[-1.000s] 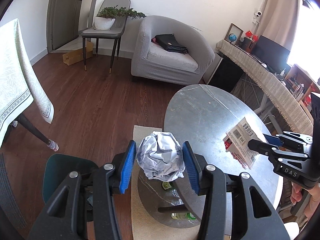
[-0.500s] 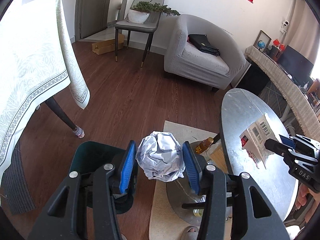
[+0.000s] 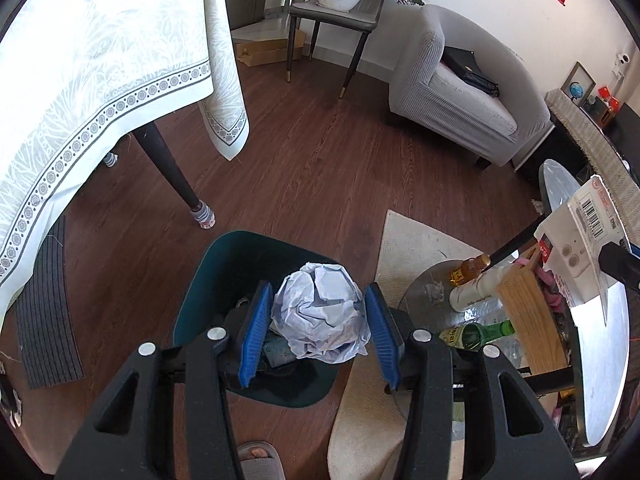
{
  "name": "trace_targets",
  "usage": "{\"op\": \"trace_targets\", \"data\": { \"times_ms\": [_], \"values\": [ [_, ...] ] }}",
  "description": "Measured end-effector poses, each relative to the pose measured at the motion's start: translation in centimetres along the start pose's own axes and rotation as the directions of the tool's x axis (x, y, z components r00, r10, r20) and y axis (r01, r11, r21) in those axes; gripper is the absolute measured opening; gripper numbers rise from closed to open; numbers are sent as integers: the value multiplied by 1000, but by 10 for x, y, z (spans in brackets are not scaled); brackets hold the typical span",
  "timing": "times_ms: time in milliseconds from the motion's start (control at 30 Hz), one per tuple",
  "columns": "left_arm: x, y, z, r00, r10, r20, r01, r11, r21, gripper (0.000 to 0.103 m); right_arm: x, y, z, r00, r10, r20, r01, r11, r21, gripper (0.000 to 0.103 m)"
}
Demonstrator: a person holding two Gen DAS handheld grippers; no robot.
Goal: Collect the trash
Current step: 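Lift the paper and white box and carry them toward the teal bin, then open the left gripper over the bin while the right lowers and releases the box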
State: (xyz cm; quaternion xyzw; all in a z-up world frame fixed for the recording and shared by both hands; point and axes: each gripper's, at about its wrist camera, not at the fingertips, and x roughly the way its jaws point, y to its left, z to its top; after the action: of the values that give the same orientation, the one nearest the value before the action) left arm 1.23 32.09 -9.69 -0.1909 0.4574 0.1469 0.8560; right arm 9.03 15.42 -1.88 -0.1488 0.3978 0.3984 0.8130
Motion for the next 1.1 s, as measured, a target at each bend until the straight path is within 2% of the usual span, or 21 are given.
{"op": "trace_targets", "data": {
  "times_ms": [100,300,533,800,967,1100],
  "values": [
    [9,10,-5,1000,13,-27,-13,1000,4,50,8,3,2,1000,12,-11,-12,1000,3,23],
    [22,27,-11,998,-3,-67,2,1000,-25,51,26,17,4,999,-13,-45,11,999,-42,23],
    [36,40,-15,995,-23,-102,18,998,-54,51,50,38,1,997,5,-83,-12,996,-85,23],
    [52,68,-23,988,1,-152,-16,995,-96,51,77,68,8,993,51,-108,-63,992,-110,23],
    [67,75,-29,978,31,-204,-47,996,-74,52,100,82,10,988,70,-138,-86,990,-114,23],
    [70,83,-26,978,28,-208,-49,994,-101,58,116,89,12,984,75,-159,-95,988,-121,23]
  ]
}}
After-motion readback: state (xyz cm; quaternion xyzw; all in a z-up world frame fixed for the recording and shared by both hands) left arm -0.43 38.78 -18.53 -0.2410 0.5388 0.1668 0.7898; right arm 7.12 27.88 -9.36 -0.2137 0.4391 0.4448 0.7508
